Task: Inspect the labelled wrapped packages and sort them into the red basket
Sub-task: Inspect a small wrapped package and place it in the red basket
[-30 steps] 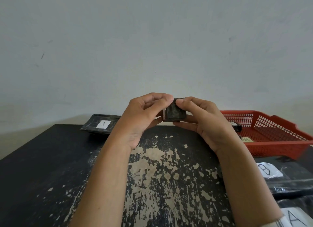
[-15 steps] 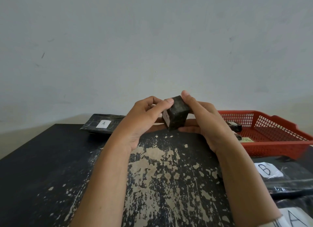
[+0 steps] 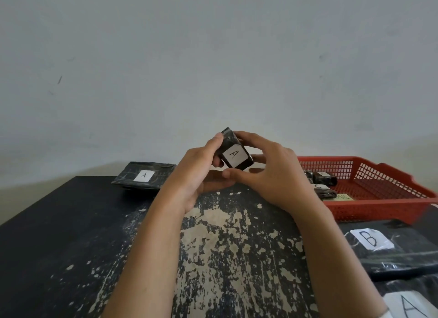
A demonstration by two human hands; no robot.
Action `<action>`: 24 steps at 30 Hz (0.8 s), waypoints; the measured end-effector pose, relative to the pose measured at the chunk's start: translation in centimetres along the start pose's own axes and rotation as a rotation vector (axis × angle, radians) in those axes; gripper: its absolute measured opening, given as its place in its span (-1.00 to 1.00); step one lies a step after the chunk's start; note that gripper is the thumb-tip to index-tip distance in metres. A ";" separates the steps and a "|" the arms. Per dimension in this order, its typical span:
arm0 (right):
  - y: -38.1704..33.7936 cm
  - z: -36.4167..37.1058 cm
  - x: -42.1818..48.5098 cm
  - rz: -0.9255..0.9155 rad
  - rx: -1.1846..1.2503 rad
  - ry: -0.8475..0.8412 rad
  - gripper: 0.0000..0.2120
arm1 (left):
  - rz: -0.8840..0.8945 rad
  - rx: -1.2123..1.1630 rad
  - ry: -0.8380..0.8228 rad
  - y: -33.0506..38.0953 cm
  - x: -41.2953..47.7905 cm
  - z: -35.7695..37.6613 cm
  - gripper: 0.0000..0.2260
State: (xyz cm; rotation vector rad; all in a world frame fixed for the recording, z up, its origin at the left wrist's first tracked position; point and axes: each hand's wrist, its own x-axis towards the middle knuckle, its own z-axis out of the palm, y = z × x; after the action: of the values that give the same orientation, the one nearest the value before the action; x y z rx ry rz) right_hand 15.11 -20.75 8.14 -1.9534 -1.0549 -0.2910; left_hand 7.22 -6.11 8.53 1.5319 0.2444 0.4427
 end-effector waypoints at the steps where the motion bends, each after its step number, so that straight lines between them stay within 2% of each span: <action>1: 0.1 0.3 0.0 -0.015 -0.031 0.045 -0.32 | 0.002 0.023 -0.003 -0.1 0.1 0.0 -0.53; 5: 0.4 0.2 -0.1 -0.021 -0.167 0.124 -0.41 | 0.046 0.203 0.042 -0.5 0.3 0.6 -0.44; 10: 1.6 -2.1 -1.0 0.080 -0.350 0.042 -0.48 | 0.019 0.374 0.043 -1.9 -0.1 3.7 -0.26; 15: 4.6 -6.1 -3.9 0.184 -0.491 -0.099 -0.44 | -0.011 0.390 0.045 -6.4 -0.6 8.4 -0.36; 21: 8.2 -11.2 -8.8 0.282 -0.498 -0.165 -0.47 | -0.009 0.547 0.020 -12.5 -1.2 15.0 -0.61; 24: 9.9 -13.7 -10.2 0.331 -0.513 -0.133 -0.46 | 0.010 0.602 0.059 -14.5 -1.2 17.2 -0.69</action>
State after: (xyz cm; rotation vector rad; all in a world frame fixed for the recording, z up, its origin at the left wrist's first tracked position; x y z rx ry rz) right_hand 18.98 -39.86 4.82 -2.5995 -0.7637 -0.2671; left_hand 15.20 -21.96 -5.43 2.1097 0.4442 0.4451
